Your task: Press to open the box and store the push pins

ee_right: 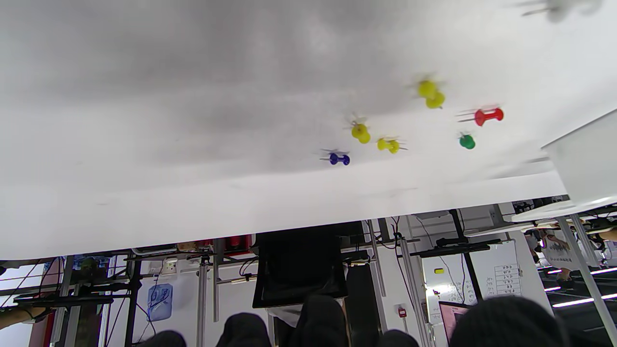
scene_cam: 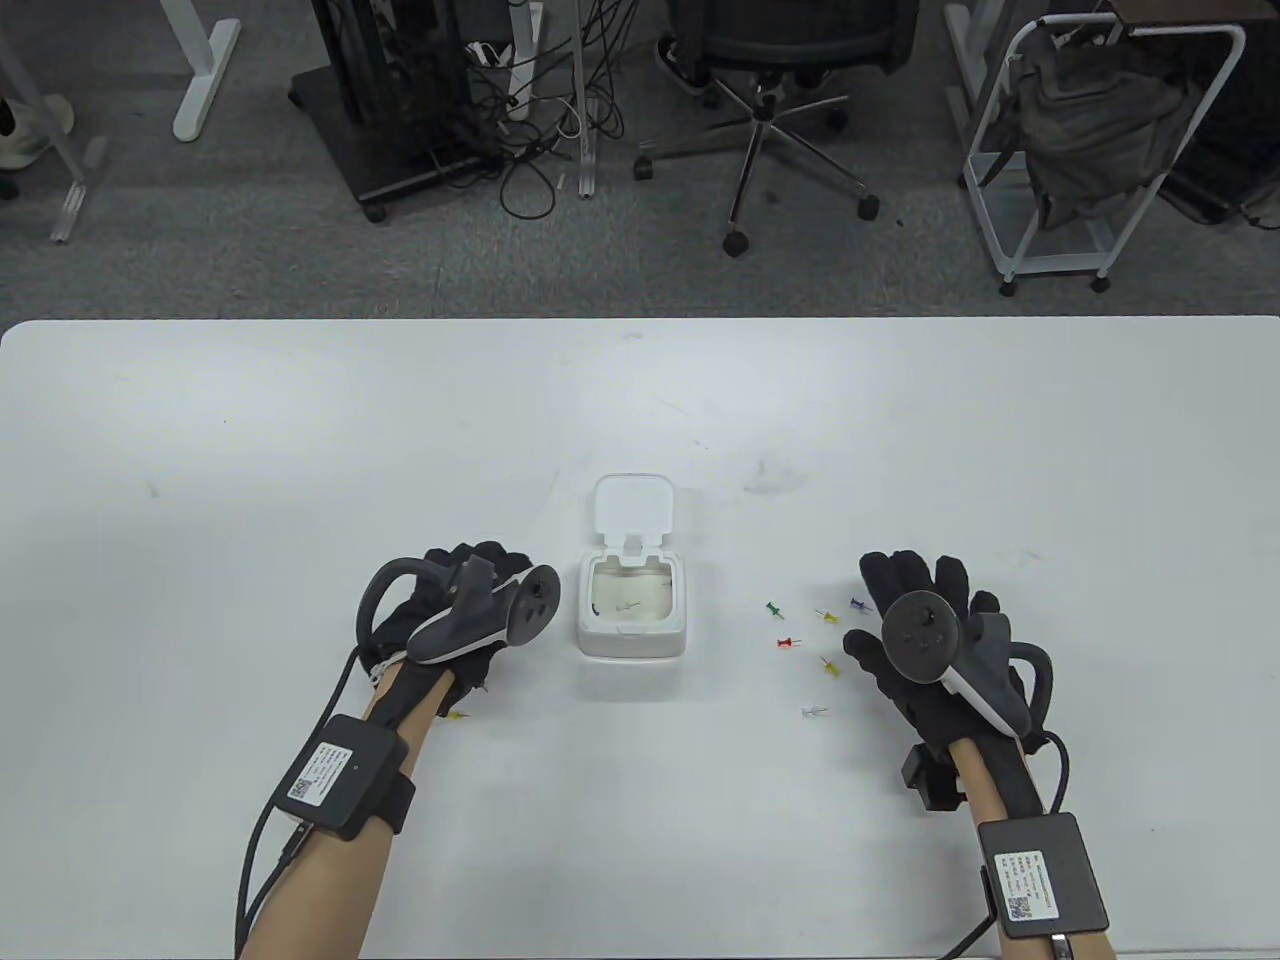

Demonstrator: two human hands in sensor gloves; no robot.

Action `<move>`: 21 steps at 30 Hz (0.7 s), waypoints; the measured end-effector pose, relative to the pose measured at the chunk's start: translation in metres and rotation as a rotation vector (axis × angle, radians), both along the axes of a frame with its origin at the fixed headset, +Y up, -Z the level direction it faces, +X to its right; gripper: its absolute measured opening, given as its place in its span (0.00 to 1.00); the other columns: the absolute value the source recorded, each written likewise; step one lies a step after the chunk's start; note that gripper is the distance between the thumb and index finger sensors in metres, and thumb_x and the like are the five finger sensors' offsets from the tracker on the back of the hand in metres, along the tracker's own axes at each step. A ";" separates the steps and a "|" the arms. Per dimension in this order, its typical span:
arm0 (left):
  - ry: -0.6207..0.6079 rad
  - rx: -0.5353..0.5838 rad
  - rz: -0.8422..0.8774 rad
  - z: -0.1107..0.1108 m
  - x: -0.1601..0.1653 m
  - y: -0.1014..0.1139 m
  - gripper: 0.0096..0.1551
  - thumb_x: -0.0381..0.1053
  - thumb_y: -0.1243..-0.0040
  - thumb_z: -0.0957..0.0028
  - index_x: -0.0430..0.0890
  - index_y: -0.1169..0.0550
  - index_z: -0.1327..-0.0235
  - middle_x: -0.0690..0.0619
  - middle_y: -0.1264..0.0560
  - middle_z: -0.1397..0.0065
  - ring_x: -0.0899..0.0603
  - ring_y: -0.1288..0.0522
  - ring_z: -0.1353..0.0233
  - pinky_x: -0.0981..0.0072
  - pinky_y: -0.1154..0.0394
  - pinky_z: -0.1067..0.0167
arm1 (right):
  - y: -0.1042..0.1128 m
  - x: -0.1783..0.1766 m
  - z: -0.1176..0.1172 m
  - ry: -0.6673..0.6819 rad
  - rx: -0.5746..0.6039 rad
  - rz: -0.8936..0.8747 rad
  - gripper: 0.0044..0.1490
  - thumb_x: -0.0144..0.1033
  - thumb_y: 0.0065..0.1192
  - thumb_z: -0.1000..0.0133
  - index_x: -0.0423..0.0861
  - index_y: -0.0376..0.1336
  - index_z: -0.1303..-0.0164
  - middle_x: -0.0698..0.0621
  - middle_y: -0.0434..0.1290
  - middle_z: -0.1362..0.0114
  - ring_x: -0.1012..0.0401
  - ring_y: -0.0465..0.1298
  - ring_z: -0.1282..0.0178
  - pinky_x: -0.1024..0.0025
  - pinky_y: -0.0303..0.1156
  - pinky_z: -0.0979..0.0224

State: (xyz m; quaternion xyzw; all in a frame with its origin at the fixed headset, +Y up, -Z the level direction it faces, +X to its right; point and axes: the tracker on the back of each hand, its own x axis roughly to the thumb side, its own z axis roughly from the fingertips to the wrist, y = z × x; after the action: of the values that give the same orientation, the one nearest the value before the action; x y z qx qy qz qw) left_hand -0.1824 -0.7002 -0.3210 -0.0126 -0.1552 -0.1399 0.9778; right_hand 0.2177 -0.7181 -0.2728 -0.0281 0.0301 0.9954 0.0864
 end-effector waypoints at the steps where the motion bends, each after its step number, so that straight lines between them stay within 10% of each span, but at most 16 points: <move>1: 0.006 0.003 -0.002 0.002 -0.005 -0.002 0.29 0.61 0.40 0.48 0.55 0.23 0.33 0.57 0.21 0.30 0.49 0.16 0.40 0.48 0.22 0.29 | 0.000 0.000 0.000 0.000 -0.001 0.000 0.47 0.59 0.50 0.50 0.61 0.40 0.22 0.49 0.48 0.09 0.39 0.46 0.12 0.31 0.44 0.19; 21: 0.081 -0.088 -0.058 0.028 -0.074 -0.045 0.28 0.60 0.38 0.49 0.57 0.23 0.34 0.58 0.20 0.31 0.50 0.16 0.39 0.48 0.21 0.29 | -0.001 -0.001 0.000 -0.001 -0.012 0.005 0.47 0.59 0.50 0.50 0.61 0.40 0.22 0.49 0.48 0.09 0.39 0.46 0.12 0.31 0.44 0.19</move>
State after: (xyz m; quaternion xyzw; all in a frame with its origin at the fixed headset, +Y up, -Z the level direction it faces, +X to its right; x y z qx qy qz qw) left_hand -0.2563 -0.7448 -0.2930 -0.0656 -0.1213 -0.1608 0.9773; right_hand 0.2167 -0.7187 -0.2725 -0.0290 0.0359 0.9954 0.0839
